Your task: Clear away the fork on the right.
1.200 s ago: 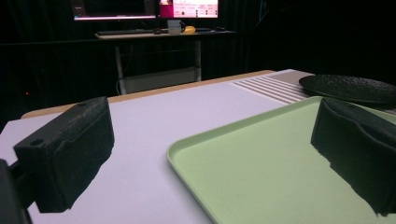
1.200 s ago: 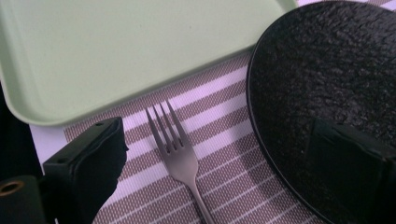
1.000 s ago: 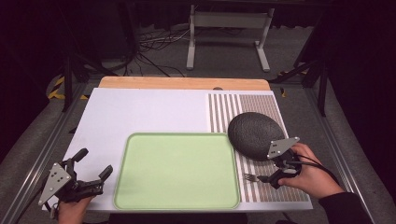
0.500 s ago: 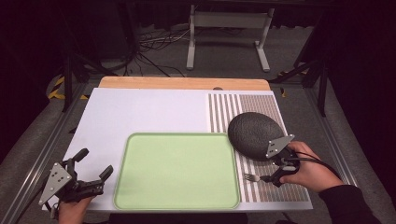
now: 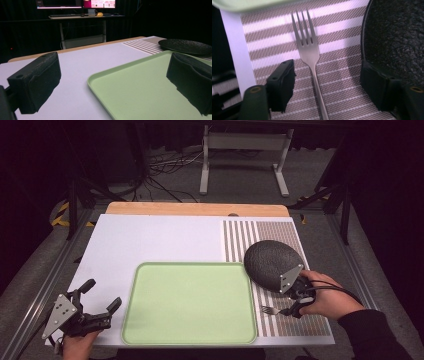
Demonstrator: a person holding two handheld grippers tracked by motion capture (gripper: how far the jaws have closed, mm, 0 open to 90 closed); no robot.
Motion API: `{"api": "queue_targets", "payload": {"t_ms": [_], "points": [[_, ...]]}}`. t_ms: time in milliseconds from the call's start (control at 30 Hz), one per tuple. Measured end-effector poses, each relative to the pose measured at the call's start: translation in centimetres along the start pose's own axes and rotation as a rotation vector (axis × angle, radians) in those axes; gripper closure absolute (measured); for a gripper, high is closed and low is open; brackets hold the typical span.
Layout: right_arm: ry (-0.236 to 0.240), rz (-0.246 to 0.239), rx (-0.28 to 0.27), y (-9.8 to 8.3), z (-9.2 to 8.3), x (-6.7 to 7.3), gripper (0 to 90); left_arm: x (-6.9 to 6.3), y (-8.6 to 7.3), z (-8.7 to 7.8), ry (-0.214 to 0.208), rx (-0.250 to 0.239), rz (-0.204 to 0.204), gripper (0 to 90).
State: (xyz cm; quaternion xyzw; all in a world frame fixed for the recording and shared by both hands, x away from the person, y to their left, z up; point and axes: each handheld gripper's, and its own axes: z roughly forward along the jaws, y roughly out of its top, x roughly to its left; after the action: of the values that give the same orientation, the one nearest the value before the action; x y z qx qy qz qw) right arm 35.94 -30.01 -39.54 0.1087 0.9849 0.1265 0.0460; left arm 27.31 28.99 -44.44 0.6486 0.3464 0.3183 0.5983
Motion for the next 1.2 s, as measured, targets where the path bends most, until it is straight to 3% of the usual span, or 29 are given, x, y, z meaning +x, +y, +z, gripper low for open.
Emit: {"api": "queue_targets", "payload": {"t_ms": [167,533,833,967,1000,1200], "points": [[0.038,-0.037,0.071,0.2,0.3,0.0,40.0,0.1,0.0,0.0,0.000,0.004,-0.004,0.1],[0.058,-0.119,0.219,0.6,1.5,0.5,61.5,0.1,0.0,0.0,-0.003,0.007,-0.006,0.1],[0.050,-0.184,0.263,0.6,2.0,0.4,73.5,0.1,0.0,0.1,-0.007,0.009,-0.008,0.1],[0.060,-0.183,0.272,0.7,2.0,0.4,77.6,0.1,0.0,0.1,-0.007,0.009,-0.009,0.1],[0.067,-0.193,0.291,0.8,2.1,0.4,82.7,0.1,0.0,0.1,-0.007,0.009,-0.010,0.1],[0.071,-0.207,0.304,1.0,2.2,0.6,84.8,0.1,0.0,0.1,-0.007,0.009,-0.011,0.1]]}}
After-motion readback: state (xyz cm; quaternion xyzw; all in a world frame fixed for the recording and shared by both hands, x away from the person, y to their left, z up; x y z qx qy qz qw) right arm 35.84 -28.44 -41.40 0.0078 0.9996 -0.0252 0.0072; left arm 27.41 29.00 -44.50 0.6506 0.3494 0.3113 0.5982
